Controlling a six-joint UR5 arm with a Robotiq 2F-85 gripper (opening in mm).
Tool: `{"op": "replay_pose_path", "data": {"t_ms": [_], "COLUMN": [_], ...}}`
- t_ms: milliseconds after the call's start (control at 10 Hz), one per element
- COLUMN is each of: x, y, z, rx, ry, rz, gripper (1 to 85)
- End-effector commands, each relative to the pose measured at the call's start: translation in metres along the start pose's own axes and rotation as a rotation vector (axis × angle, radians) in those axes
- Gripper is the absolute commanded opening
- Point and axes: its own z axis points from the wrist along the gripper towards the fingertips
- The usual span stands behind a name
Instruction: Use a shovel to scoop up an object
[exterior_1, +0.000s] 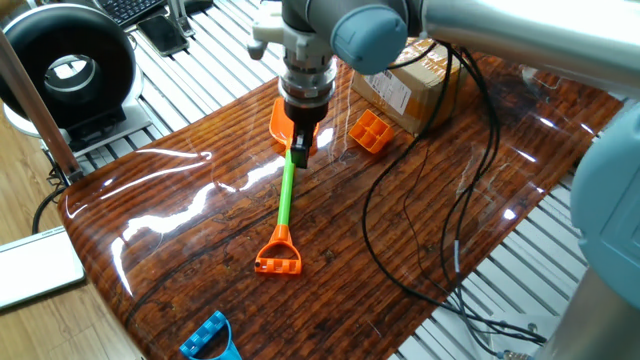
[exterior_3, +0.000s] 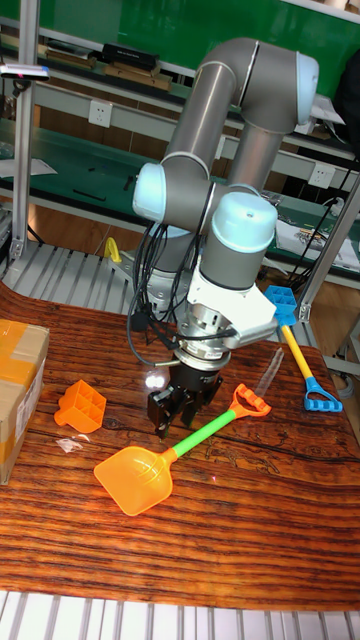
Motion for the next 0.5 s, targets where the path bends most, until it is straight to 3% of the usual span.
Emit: {"op": "replay_pose_path", "data": {"t_ms": [0, 400], "x": [-0.009, -0.024], "y": [0.01, 0.018], "z": [0.01, 0.023], "rx": [-0.004, 0.012], "ry": [-0.02, -0.027], "rz": [0.027, 0.036], "gripper": [53.0, 53.0]}}
